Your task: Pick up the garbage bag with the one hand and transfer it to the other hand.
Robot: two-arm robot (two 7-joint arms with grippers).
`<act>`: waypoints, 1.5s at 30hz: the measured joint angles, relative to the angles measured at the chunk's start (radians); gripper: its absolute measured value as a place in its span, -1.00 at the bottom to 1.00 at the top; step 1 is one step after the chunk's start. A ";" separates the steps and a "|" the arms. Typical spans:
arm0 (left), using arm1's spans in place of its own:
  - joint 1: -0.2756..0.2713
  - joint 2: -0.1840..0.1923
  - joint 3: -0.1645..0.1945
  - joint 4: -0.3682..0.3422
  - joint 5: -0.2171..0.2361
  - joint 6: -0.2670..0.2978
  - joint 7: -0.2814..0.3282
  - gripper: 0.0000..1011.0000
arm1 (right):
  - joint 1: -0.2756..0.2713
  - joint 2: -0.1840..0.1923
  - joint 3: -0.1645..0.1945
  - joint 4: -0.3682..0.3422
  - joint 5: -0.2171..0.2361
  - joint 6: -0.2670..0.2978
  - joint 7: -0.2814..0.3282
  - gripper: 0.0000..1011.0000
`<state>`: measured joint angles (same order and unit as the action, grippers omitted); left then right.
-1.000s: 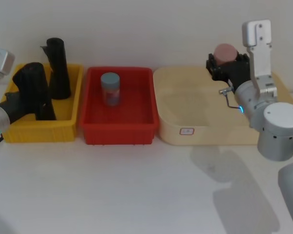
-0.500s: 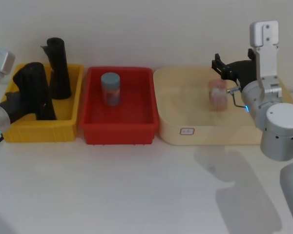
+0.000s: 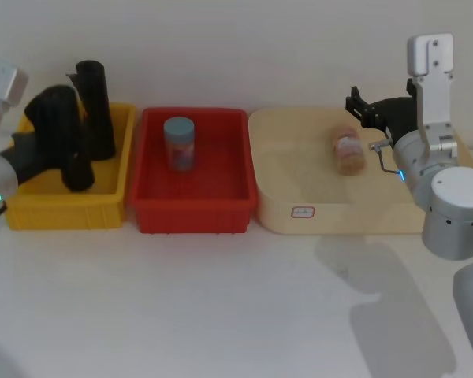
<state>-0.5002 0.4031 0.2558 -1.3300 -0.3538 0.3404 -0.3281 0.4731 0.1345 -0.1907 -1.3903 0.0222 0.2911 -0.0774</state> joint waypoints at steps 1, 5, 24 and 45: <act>-0.007 0.002 0.002 -0.002 0.001 -0.001 -0.004 -0.20 | 0.000 0.000 0.000 0.000 0.000 0.000 -0.001 0.98; -0.038 0.011 0.009 -0.010 0.003 -0.003 -0.028 -0.20 | 0.001 0.000 0.001 0.001 -0.001 -0.001 -0.002 0.98; -0.257 0.031 0.075 0.058 -0.036 -0.030 -0.270 -0.20 | -0.004 0.019 -0.007 -0.007 -0.001 -0.019 0.047 0.98; -0.581 -0.122 0.200 0.551 -0.075 -0.224 -0.618 -0.20 | -0.019 0.098 -0.040 -0.082 0.062 -0.065 0.290 0.98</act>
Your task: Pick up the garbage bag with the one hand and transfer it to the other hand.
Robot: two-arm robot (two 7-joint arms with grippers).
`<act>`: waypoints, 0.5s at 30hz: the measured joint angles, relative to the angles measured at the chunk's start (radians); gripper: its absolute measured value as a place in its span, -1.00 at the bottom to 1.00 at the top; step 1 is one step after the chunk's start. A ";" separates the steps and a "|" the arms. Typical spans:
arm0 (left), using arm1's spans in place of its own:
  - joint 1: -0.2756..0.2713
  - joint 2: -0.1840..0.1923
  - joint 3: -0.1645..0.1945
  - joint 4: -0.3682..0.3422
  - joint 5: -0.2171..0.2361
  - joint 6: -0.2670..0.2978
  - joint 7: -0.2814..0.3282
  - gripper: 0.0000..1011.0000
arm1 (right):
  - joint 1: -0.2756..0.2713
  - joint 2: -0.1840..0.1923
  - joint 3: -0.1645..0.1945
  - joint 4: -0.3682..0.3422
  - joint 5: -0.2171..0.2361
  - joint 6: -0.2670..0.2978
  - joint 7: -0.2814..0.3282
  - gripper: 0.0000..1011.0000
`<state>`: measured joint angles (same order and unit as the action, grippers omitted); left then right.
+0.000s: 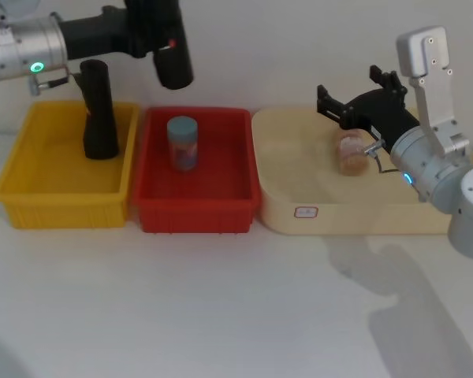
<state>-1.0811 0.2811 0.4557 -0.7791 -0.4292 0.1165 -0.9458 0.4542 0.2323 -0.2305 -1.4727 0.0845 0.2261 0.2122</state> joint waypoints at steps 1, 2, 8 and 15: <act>-0.019 -0.011 0.007 0.038 -0.008 -0.015 -0.016 -0.20 | 0.000 0.003 -0.001 -0.002 0.004 0.000 0.009 0.98; -0.036 -0.021 0.015 0.073 -0.017 -0.034 -0.037 -0.20 | 0.000 0.005 -0.003 -0.004 0.008 -0.001 0.019 0.98; -0.151 -0.091 0.061 0.306 -0.065 -0.124 -0.135 -0.20 | 0.008 0.026 -0.016 -0.016 0.043 -0.002 0.101 0.98; -0.225 -0.135 0.091 0.454 -0.098 -0.185 -0.203 -0.20 | 0.032 0.041 -0.040 -0.018 0.081 0.002 0.190 0.98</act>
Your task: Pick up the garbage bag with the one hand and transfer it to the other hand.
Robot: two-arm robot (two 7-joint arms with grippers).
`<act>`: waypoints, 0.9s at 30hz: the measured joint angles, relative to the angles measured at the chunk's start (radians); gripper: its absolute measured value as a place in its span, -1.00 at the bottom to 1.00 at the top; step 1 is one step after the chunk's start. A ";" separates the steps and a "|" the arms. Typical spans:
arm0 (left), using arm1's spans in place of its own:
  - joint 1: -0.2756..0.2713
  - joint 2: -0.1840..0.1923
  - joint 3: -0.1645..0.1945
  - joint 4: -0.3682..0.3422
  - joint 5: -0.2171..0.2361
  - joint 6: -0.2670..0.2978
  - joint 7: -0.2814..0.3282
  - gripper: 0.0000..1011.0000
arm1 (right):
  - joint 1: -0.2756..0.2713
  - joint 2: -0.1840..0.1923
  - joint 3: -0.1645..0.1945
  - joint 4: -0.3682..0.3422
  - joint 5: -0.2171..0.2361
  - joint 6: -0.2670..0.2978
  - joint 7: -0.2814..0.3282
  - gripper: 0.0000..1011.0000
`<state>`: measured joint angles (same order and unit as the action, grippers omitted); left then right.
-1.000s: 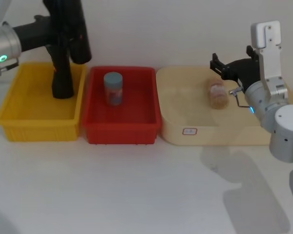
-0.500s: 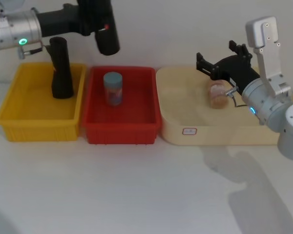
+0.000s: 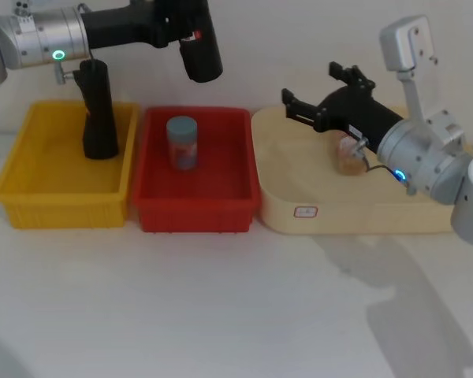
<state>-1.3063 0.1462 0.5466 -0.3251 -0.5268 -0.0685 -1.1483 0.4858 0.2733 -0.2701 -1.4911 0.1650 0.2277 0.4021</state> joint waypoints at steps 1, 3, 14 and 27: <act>-0.011 -0.007 0.005 0.022 -0.006 -0.011 -0.011 -0.20 | 0.007 0.002 -0.005 0.001 0.010 0.001 0.022 0.98; -0.023 -0.014 0.010 0.047 -0.010 -0.021 -0.020 -0.20 | 0.016 0.005 -0.010 0.003 0.017 0.002 0.040 0.98; -0.070 -0.043 0.029 0.143 -0.031 -0.059 -0.064 -0.20 | 0.073 0.011 -0.046 0.024 0.056 0.017 0.133 0.98; -0.093 -0.056 0.038 0.186 -0.040 -0.076 -0.083 -0.20 | 0.173 -0.012 -0.113 0.135 0.036 0.024 0.164 0.98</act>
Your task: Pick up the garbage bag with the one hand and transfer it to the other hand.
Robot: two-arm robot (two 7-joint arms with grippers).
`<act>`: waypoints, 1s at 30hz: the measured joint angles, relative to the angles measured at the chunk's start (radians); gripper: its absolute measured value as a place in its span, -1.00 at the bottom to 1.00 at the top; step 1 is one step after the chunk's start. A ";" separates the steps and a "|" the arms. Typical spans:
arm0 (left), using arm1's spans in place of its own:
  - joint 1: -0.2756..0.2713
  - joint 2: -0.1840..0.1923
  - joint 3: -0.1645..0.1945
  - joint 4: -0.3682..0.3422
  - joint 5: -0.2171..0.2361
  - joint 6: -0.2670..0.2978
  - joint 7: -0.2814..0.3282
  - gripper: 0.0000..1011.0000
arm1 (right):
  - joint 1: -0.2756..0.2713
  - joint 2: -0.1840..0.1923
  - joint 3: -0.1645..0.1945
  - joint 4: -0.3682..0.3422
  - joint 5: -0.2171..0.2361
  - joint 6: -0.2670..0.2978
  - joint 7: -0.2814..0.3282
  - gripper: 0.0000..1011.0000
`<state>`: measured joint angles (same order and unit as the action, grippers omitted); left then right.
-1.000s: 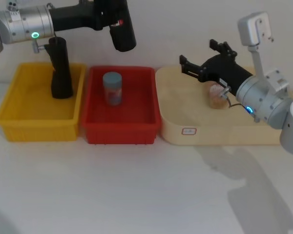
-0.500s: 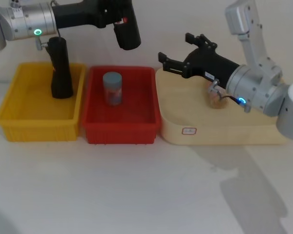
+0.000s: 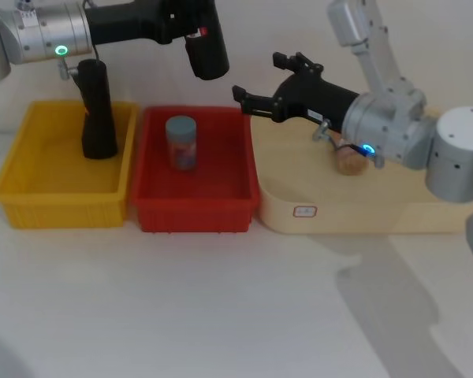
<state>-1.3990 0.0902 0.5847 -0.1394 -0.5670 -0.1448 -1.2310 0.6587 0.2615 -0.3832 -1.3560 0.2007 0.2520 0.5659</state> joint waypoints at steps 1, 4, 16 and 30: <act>-0.001 -0.001 0.001 0.003 -0.001 -0.001 -0.001 -0.20 | 0.006 -0.002 -0.003 0.008 -0.002 0.000 -0.001 0.98; -0.003 -0.002 0.001 0.006 -0.001 -0.002 -0.003 -0.20 | 0.032 -0.015 -0.018 0.043 -0.016 -0.001 -0.011 0.98; -0.008 -0.005 0.003 0.017 -0.003 -0.007 -0.007 -0.20 | 0.124 -0.069 -0.055 0.171 -0.040 -0.019 -0.039 0.98; -0.010 -0.006 0.005 0.021 -0.005 -0.008 -0.009 -0.20 | 0.199 -0.113 -0.066 0.267 0.005 -0.020 0.013 0.98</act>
<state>-1.4087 0.0841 0.5893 -0.1182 -0.5715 -0.1528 -1.2400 0.8580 0.1486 -0.4490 -1.0892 0.2053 0.2316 0.5789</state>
